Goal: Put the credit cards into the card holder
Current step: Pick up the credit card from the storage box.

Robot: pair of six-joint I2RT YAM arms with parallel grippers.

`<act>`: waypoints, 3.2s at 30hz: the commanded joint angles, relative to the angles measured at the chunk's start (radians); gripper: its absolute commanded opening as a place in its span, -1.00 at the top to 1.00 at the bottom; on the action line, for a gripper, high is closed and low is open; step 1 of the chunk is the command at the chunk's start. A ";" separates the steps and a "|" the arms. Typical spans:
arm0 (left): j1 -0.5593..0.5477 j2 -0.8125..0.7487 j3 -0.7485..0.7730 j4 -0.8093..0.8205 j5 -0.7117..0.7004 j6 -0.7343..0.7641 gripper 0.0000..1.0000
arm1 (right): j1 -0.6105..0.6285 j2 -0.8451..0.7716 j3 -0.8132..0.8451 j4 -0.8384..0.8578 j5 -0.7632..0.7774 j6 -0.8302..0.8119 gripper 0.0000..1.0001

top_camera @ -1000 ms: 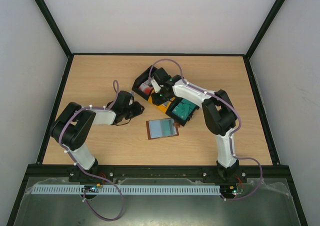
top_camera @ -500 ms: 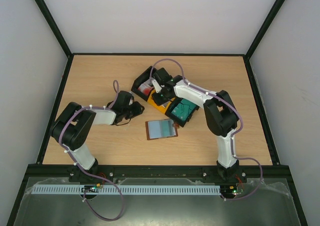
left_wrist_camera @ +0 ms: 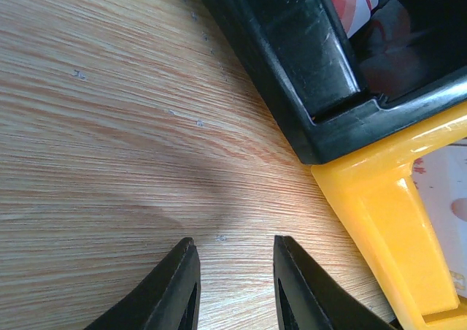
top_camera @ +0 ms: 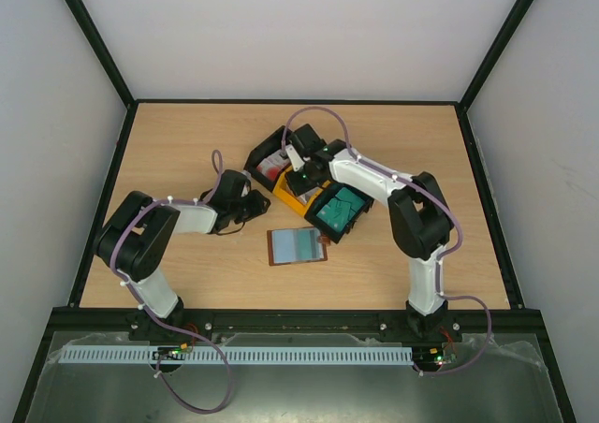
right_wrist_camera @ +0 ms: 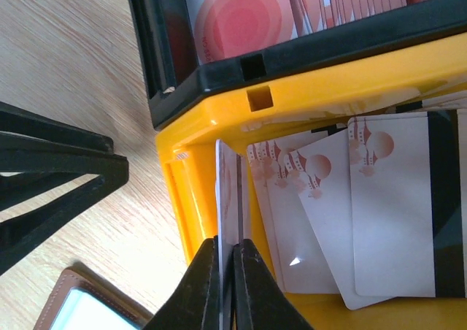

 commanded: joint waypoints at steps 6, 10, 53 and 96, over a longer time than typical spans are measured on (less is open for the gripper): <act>-0.001 0.025 -0.028 -0.116 -0.014 0.005 0.39 | 0.006 -0.080 -0.030 0.014 0.022 0.028 0.96; -0.001 -0.016 -0.027 -0.106 -0.007 0.004 0.37 | 0.002 -0.122 -0.071 0.079 0.088 0.056 0.96; -0.047 -0.044 0.033 0.657 0.455 -0.602 0.35 | -0.221 -0.537 -0.726 1.085 -0.566 1.033 0.96; -0.019 0.024 -0.012 0.738 0.476 -0.621 0.84 | -0.344 -0.671 -0.850 0.900 -0.367 0.901 0.96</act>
